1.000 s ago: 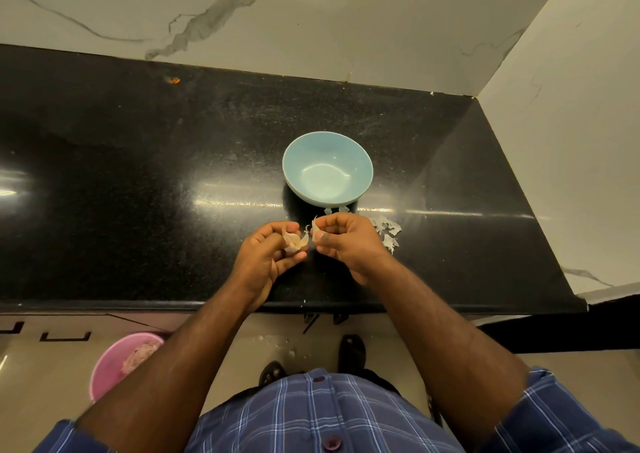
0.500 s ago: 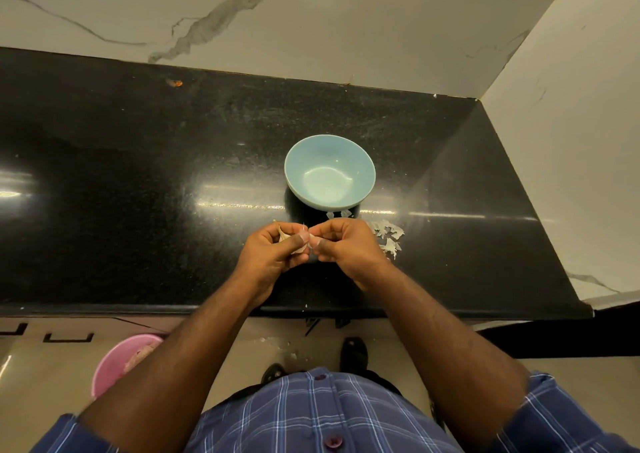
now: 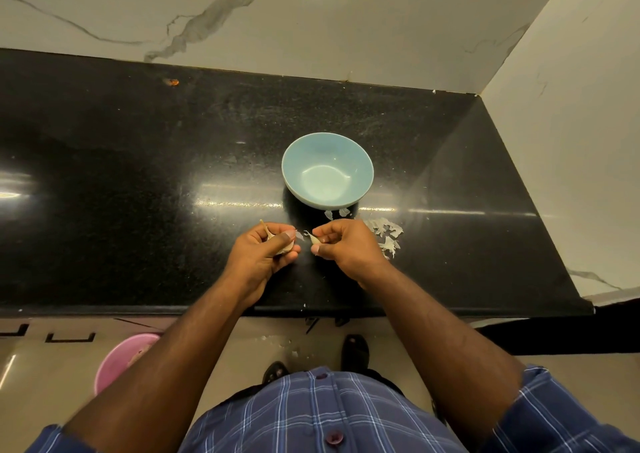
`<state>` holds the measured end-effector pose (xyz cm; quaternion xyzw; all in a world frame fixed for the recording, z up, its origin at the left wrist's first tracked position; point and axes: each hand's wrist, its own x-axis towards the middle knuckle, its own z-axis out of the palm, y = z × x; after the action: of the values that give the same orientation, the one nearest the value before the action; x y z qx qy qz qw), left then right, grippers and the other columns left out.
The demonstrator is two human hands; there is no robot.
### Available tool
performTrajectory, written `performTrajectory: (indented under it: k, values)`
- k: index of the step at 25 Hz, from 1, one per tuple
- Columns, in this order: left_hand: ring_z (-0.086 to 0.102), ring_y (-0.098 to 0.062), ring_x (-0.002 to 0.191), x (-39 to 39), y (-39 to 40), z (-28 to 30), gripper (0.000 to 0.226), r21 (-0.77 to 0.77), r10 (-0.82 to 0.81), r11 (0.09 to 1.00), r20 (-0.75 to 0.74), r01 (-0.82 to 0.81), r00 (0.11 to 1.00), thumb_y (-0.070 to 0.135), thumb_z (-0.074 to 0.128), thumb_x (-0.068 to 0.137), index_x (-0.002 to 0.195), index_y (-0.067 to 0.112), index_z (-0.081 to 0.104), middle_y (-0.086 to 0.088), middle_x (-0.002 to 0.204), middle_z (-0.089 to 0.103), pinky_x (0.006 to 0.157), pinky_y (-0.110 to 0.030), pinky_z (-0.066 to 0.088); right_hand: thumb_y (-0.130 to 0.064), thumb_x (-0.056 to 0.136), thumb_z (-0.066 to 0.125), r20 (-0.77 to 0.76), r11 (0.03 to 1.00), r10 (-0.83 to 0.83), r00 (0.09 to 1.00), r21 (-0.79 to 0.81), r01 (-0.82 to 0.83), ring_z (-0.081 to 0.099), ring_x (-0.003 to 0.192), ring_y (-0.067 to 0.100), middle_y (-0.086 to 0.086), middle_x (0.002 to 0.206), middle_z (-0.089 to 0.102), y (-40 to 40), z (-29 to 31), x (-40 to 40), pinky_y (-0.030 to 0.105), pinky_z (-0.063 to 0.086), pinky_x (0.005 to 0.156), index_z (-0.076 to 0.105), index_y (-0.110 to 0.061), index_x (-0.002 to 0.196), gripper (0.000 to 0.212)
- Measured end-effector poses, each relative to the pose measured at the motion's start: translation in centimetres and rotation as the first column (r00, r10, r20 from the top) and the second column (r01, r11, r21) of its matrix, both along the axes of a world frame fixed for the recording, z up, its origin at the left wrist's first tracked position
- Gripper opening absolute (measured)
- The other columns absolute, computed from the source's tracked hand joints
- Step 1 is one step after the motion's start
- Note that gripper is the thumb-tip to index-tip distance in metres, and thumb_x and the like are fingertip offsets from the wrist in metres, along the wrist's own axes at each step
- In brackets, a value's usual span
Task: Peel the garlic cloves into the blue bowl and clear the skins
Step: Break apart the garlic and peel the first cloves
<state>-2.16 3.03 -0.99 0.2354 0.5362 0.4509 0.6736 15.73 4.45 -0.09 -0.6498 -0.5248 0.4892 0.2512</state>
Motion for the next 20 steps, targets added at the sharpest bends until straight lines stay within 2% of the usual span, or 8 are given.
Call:
performTrajectory:
  k: [2, 4, 7, 8, 11, 13, 15, 20]
  values:
    - [0.074, -0.018, 0.079, -0.3, -0.1, 0.0, 0.009, -0.012, -0.019, 1.0, -0.004, 0.019, 1.0, 0.008, 0.069, 0.094, 0.101, 0.004, 0.071, -0.012, 0.09, 0.076, 0.066, -0.022, 0.06, -0.015, 0.081, 0.083, 0.147, 0.993, 0.093, 0.985, 0.054, -0.101, 0.071, 0.086, 0.01, -0.005, 0.09, 0.077, -0.1, -0.4, -0.3, 0.031, 0.059, 0.084, 0.078, -0.022, 0.102, 0.023]
    - [0.074, -0.019, 0.08, -0.4, -0.2, 0.1, 0.012, -0.014, -0.041, 0.999, -0.01, 0.041, 0.999, 0.009, 0.068, 0.094, 0.104, 0.003, 0.071, -0.013, 0.092, 0.076, 0.065, -0.022, 0.06, -0.018, 0.082, 0.083, 0.275, 0.977, 0.165, 0.947, 0.085, -0.195, 0.067, 0.086, 0.007, -0.005, 0.098, 0.076, -0.4, -0.1, -0.8, 0.017, 0.05, 0.075, 0.078, -0.02, 0.11, 0.029]
    - [0.075, -0.018, 0.079, -0.4, -0.4, 0.7, 0.011, -0.018, -0.055, 0.998, 0.008, 0.055, 0.998, 0.009, 0.066, 0.095, 0.103, 0.003, 0.071, -0.011, 0.089, 0.077, 0.065, -0.021, 0.061, -0.02, 0.086, 0.08, 0.334, 0.967, 0.182, 0.925, 0.112, -0.23, 0.061, 0.085, 0.0, -0.003, 0.11, 0.075, -0.5, 0.7, -0.8, 0.005, 0.038, 0.069, 0.073, -0.019, 0.122, 0.037]
    - [0.075, -0.017, 0.079, -0.5, -0.5, 0.9, 0.01, -0.017, -0.058, 0.998, 0.02, 0.058, 0.998, 0.009, 0.066, 0.095, 0.102, 0.003, 0.071, -0.01, 0.088, 0.077, 0.066, -0.021, 0.061, -0.022, 0.088, 0.078, 0.302, 0.968, 0.166, 0.939, 0.134, -0.214, 0.06, 0.084, -0.001, -0.004, 0.111, 0.074, -0.5, 1.1, -0.7, 0.006, 0.042, 0.073, 0.071, -0.02, 0.126, 0.039]
    - [0.075, -0.015, 0.081, -0.6, -0.7, 1.1, 0.005, -0.007, -0.083, 0.996, 0.035, 0.083, 0.996, 0.008, 0.067, 0.095, 0.096, 0.006, 0.071, -0.009, 0.089, 0.077, 0.067, -0.02, 0.06, -0.03, 0.087, 0.079, 0.115, 0.965, 0.199, 0.973, 0.15, -0.215, 0.068, 0.09, 0.003, -0.011, 0.106, 0.072, -0.5, 1.9, -0.9, 0.026, 0.056, 0.09, 0.066, -0.027, 0.132, 0.047]
    - [0.075, -0.015, 0.084, -0.5, -0.6, 1.3, 0.005, -0.002, -0.097, 0.995, 0.059, 0.097, 0.994, 0.007, 0.066, 0.095, 0.092, 0.005, 0.07, -0.01, 0.091, 0.077, 0.071, -0.022, 0.061, -0.028, 0.086, 0.079, 0.121, 0.951, 0.253, 0.96, 0.148, -0.27, 0.066, 0.081, -0.004, -0.016, 0.09, 0.073, -0.8, 2.0, -1.4, 0.022, 0.055, 0.082, 0.072, -0.028, 0.121, 0.036]
    - [0.075, -0.019, 0.089, -0.4, -0.6, 1.5, 0.009, -0.003, -0.105, 0.994, 0.102, 0.105, 0.989, 0.007, 0.063, 0.097, 0.092, 0.001, 0.069, -0.014, 0.094, 0.077, 0.076, -0.027, 0.063, -0.025, 0.086, 0.079, 0.163, 0.96, 0.2, 0.966, 0.163, -0.226, 0.062, 0.069, -0.005, -0.015, 0.078, 0.071, -0.8, 1.7, -1.9, 0.021, 0.05, 0.07, 0.078, -0.024, 0.102, 0.016]
    - [0.075, -0.023, 0.095, -0.8, -0.6, 1.5, 0.019, -0.031, -0.122, 0.991, 0.16, 0.128, 0.98, 0.008, 0.056, 0.102, 0.101, -0.002, 0.071, -0.019, 0.101, 0.076, 0.083, -0.032, 0.063, -0.029, 0.089, 0.076, 0.262, 0.966, 0.148, 0.954, 0.166, -0.196, 0.063, 0.075, -0.001, -0.011, 0.082, 0.071, -0.9, 1.8, -1.9, 0.013, 0.045, 0.064, 0.076, -0.022, 0.094, 0.008]
